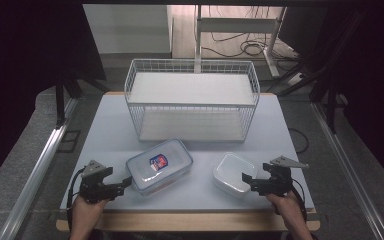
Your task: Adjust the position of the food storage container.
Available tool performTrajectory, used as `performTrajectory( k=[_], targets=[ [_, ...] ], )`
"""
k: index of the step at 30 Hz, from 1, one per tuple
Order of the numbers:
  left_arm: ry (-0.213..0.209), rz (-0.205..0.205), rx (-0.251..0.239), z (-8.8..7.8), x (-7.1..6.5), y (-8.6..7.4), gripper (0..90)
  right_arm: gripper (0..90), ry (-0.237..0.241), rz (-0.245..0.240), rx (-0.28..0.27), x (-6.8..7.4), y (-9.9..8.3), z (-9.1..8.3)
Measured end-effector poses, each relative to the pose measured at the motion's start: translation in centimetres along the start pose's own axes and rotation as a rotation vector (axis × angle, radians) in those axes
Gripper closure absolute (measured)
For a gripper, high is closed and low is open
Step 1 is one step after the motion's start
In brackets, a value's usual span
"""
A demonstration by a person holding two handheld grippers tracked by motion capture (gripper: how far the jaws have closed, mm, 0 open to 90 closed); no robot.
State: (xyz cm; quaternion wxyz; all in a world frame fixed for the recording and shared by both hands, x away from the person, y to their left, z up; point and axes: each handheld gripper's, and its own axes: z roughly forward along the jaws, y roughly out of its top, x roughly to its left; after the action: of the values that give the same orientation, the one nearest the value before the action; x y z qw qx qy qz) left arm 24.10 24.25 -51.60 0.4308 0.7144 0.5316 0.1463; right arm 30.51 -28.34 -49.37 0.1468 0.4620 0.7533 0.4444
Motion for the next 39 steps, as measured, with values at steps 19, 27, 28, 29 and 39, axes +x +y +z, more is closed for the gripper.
performTrajectory(
  k=[19,27,28,29,39],
  targets=[
    [0.049,0.138,0.077,-0.4,-0.8,-1.4,9.4,5.1,-0.002,-0.015,0.035,0.1,0.6,-0.6],
    [0.073,0.158,0.057,-0.2,-0.7,-1.7,6.2,37.0,-0.021,-0.080,0.006,1.1,1.5,-1.5],
    [0.073,0.160,0.056,-0.2,-0.7,-1.7,6.1,42.5,-0.010,-0.097,0.008,1.3,1.7,-1.6],
    [0.073,0.160,0.056,-0.2,-0.7,-1.7,5.8,42.5,-0.010,-0.097,0.008,1.3,1.7,-1.6],
    [0.097,0.172,0.059,0.0,-0.7,-1.8,5.4,84.0,0.091,-0.225,0.058,3.8,2.6,-1.0]
  ],
)
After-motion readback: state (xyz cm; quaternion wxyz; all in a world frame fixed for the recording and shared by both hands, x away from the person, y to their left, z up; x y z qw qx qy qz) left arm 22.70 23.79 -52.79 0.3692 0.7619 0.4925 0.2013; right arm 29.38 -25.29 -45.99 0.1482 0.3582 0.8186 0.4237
